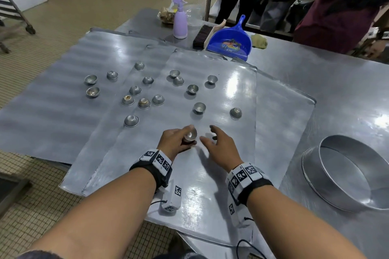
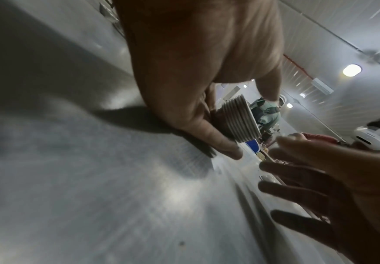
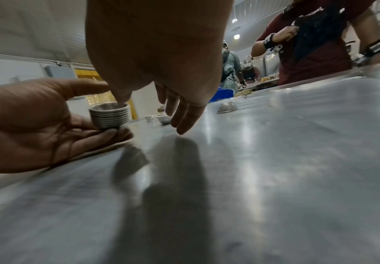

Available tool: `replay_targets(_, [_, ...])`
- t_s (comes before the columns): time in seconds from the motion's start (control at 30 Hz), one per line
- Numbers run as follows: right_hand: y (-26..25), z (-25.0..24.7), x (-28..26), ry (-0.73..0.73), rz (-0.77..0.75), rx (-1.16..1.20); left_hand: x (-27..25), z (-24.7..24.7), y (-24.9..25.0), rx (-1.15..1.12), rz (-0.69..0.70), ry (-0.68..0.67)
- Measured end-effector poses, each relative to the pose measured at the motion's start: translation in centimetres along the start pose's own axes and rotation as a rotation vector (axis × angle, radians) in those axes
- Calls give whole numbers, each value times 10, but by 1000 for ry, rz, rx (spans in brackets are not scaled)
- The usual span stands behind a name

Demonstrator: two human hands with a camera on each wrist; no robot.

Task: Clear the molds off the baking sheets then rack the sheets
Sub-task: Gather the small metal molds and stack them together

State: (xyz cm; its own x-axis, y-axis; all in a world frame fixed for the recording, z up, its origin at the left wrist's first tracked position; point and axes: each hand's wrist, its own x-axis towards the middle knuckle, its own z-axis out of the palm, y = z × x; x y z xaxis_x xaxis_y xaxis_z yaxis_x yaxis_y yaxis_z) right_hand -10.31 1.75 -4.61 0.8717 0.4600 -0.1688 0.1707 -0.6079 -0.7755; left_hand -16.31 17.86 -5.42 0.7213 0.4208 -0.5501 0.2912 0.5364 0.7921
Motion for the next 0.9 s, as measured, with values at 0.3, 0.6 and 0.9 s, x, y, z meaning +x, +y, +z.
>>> replay_targets(0.3, [29, -51, 51, 74, 139, -167, 20, 10, -3, 153, 60, 25])
replay_targets(0.6, [34, -83, 111, 17, 203, -405, 26, 6, -5, 163, 44, 7])
replay_targets(0.9, [42, -51, 105, 139, 193, -391, 29, 4, -3, 156, 15, -12])
